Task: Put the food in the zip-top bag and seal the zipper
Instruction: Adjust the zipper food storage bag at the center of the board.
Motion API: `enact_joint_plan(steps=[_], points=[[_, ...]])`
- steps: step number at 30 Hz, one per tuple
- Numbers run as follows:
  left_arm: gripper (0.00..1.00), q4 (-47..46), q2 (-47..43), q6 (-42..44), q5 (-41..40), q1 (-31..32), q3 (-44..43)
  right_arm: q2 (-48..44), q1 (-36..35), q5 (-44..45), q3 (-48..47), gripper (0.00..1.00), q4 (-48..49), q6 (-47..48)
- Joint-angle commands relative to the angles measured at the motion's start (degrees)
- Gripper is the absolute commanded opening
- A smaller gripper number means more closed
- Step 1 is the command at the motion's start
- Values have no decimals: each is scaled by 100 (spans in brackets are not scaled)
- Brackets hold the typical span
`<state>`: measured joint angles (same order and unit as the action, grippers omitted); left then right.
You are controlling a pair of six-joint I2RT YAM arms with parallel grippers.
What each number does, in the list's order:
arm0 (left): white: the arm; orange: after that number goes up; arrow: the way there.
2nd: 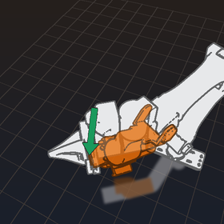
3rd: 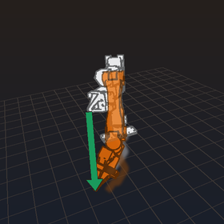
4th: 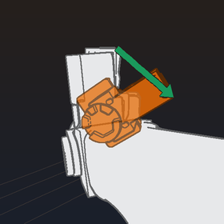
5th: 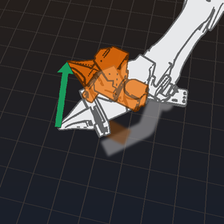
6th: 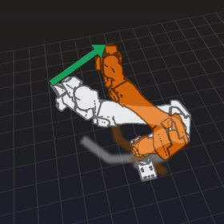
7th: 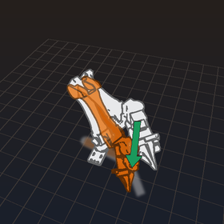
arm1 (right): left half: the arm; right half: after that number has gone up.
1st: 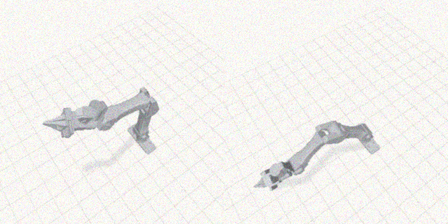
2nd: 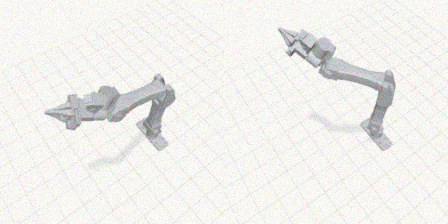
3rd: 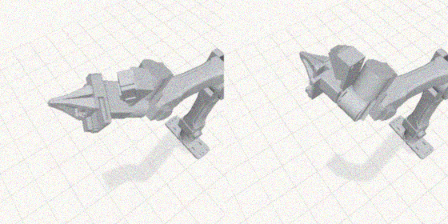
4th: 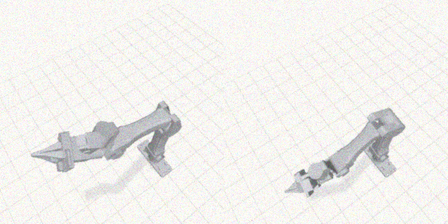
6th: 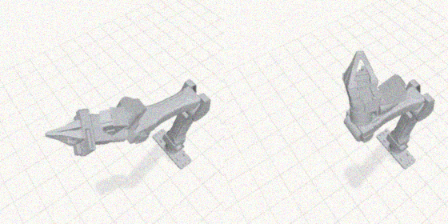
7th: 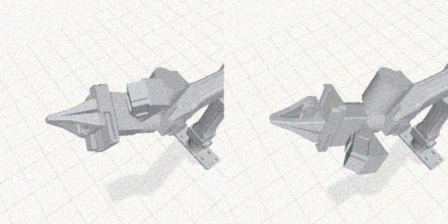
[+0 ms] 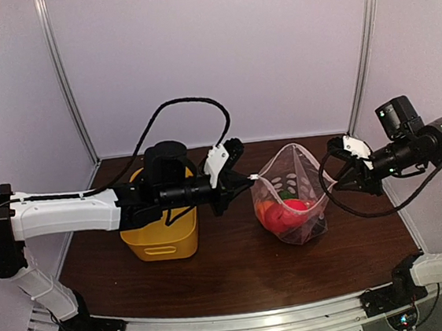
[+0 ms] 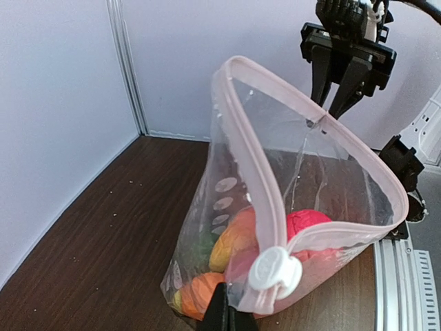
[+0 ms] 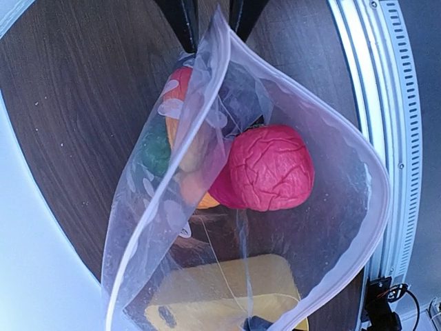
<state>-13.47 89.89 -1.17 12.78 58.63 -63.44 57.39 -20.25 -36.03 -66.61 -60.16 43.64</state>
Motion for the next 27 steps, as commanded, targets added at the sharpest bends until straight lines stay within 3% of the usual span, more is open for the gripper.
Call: enact_joint_plan(steps=[1, 6, 11, 21, 27], points=[[0, -320, -43, -155, 172, -45, -81, -72, 12, 3, 218, 19, 377, -218], [0, -358, 6, -194, 188, -68, -81, 7, 12, -125, 275, 19, 503, -297], [0, -256, -39, -202, 216, -93, -117, 79, 12, -174, 100, 0, 420, -354], [0, 965, -858, -50, 14, -270, -2, 11, 100, 1235, -743, 0, -432, 225], [0, 1266, -991, -198, -196, -289, -37, 299, 298, 918, -1249, 0, -654, 243]])
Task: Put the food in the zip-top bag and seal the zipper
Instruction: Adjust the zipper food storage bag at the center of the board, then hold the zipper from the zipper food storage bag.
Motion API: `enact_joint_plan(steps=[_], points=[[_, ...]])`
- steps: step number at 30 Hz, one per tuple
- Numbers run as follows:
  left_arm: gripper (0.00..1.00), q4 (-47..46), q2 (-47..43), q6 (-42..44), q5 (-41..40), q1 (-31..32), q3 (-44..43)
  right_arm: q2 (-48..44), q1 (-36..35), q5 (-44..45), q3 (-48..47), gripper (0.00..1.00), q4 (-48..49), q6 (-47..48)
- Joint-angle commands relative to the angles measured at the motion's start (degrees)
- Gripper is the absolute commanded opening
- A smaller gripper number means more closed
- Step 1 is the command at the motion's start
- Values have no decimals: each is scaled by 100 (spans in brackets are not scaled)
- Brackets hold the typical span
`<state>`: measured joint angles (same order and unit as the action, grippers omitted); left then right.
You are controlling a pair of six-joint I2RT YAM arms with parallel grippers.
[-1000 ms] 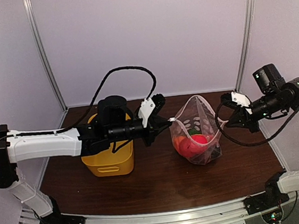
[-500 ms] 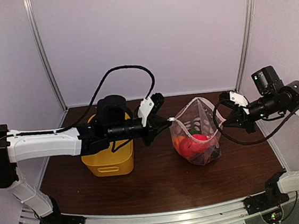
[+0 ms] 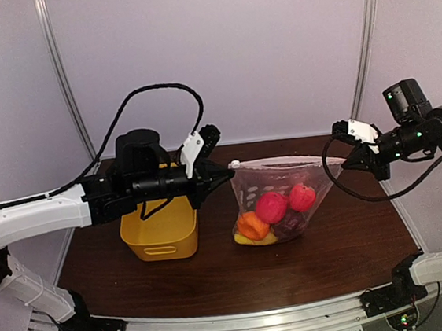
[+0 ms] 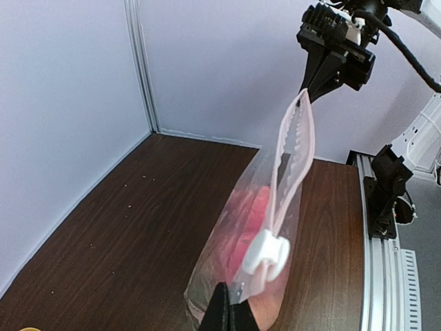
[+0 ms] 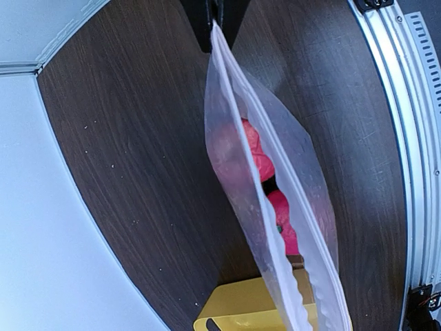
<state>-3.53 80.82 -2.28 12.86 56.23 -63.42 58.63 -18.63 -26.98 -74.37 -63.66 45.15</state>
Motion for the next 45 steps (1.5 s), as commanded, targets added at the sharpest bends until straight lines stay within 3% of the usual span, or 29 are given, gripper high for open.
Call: enact_joint_plan(steps=[1, 7, 12, 16, 21, 31, 45], points=[[0, 312, -74, -81, -237, -50, -84, 246, 160, -47, -597, 0, -380, 117], [0, 575, -81, -54, -247, -60, -186, 463, 185, -52, -825, 1, -449, 253], [0, 27, 175, -367, 265, -60, -158, 666, 148, -1015, -803, 38, -512, 149], [0, -344, 315, -653, 493, -61, -162, 893, -117, -1374, -1107, 50, -376, -170], [0, -489, 392, -972, 716, -59, -265, 1071, -842, -1076, -1462, 60, 188, -533], [0, -457, 470, -1451, 889, -53, -406, 2131, -2244, -919, -2329, 53, 604, -1191], [0, -300, 492, -1451, 1010, -51, -533, 2882, -3072, -395, -2866, 45, 814, -1495]])
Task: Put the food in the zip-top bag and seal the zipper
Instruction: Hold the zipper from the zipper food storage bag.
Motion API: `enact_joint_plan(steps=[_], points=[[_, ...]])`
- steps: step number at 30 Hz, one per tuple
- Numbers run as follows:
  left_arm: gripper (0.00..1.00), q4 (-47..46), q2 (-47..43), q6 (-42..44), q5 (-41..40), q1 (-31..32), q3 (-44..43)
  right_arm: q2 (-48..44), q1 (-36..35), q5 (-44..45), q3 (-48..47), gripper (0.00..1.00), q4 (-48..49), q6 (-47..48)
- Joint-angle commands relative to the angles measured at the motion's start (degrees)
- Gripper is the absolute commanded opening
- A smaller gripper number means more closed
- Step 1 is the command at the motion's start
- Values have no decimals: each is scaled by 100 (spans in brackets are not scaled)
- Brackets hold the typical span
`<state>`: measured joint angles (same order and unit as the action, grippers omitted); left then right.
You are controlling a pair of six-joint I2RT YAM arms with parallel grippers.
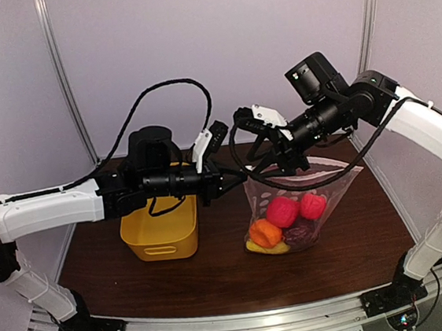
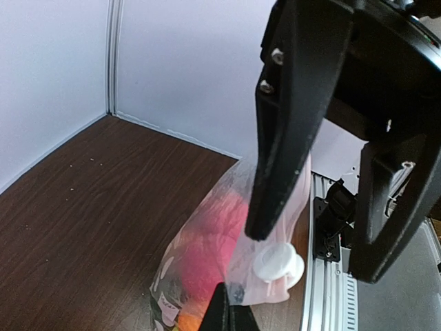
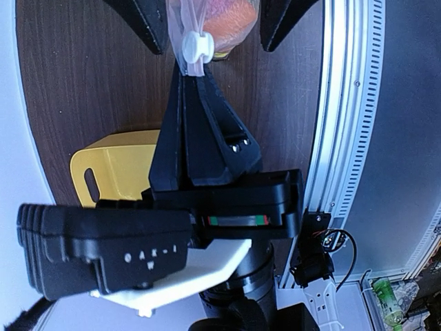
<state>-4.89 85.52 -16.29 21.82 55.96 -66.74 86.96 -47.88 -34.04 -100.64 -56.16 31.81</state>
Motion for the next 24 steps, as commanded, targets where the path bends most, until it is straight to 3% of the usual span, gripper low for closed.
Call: enact_joint_plan(steps=[1, 7, 11, 18, 24], points=[[0, -168, 10, -54, 115, -24, -195, 71, -151, 365, -247, 44, 77, -185], [0, -162, -31, -42, 125, -25, -160, 111, -160, 721, -203, 32, 190, -276], [0, -149, -49, -41, 142, -24, -155, 131, -158, 726, -184, 32, 166, -260], [0, -144, -33, -45, 178, -24, -164, 171, -201, 357, -195, 42, -82, -5], [0, -145, -52, -40, 191, -25, -173, 276, -240, 778, -164, 34, 1, -52]])
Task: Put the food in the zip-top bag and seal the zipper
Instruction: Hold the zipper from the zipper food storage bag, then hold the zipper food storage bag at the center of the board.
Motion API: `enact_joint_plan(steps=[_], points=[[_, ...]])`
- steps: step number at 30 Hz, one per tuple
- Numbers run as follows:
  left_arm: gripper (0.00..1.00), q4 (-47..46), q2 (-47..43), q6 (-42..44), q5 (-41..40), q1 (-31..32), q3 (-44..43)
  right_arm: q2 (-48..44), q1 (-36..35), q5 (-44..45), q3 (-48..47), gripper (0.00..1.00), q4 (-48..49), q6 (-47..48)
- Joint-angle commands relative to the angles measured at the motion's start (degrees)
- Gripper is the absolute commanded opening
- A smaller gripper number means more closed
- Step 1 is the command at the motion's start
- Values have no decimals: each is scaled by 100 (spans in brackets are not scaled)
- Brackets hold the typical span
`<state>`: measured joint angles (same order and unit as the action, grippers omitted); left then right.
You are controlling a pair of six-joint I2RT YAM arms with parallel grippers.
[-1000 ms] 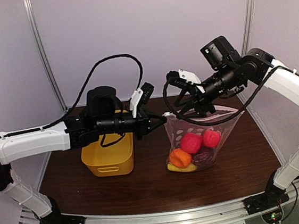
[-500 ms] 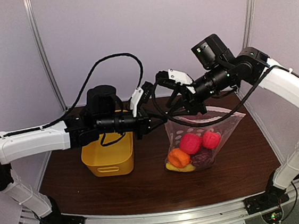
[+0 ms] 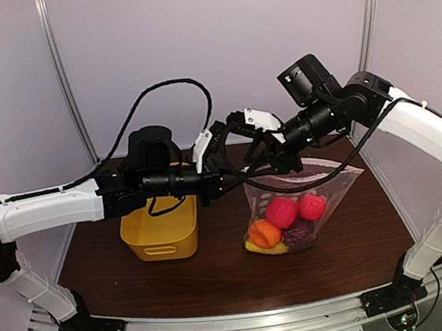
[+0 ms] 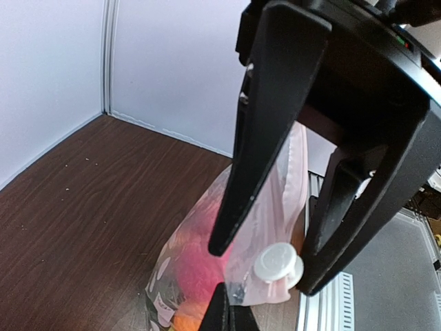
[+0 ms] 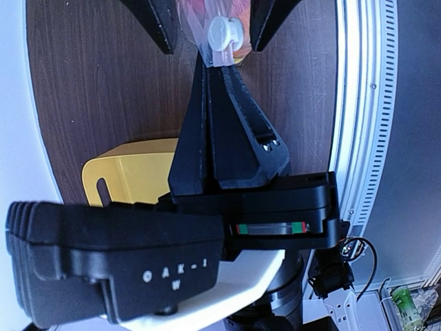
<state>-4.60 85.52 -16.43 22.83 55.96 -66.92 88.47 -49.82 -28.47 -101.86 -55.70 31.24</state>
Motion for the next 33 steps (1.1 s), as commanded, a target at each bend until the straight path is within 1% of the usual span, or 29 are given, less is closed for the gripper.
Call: enact_joint_plan(steps=[1, 3, 6, 9, 14, 18, 19, 20, 21, 22, 24, 25, 29, 33], points=[[0, -173, -49, -27, 99, -24, -155, 144, -41, 224, -36, 30, -35, -2], [0, -173, -52, -27, 101, -25, -151, 149, -45, 188, -49, 22, -22, -29], [0, -161, -52, -21, 116, -29, -134, 168, -45, 215, -60, 17, -3, -53], [0, -155, -65, -7, 102, -24, -105, 143, -45, 273, -79, 15, 7, -66], [0, -112, -65, 58, 20, -24, -89, 87, -45, 419, -180, 15, -45, -63], [0, -130, -47, 149, 109, -24, -102, 42, -44, 375, -204, 10, -82, -48], [6, -155, -46, 221, 128, -29, -102, 54, -45, 309, -205, 10, -112, -44], [17, -182, -43, 248, 94, -29, -102, 65, -45, 260, -211, 10, -140, -28], [26, -212, -27, 271, 43, -25, -107, 80, -45, 215, -218, 10, -161, -7], [31, -225, -12, 327, 18, -24, -122, 105, -45, 197, -226, 10, -187, 2], [35, -258, 44, 419, 0, -24, -199, 156, -45, 149, -256, 10, -243, 25], [34, -260, 97, 454, 24, -31, -228, 172, -45, 124, -274, 10, -266, 35], [19, -221, 284, 533, 95, -27, -397, 204, -45, 66, -349, 10, -334, 46], [12, -316, 324, 607, 94, -26, -327, 203, -43, 37, -378, 10, -444, 130]])
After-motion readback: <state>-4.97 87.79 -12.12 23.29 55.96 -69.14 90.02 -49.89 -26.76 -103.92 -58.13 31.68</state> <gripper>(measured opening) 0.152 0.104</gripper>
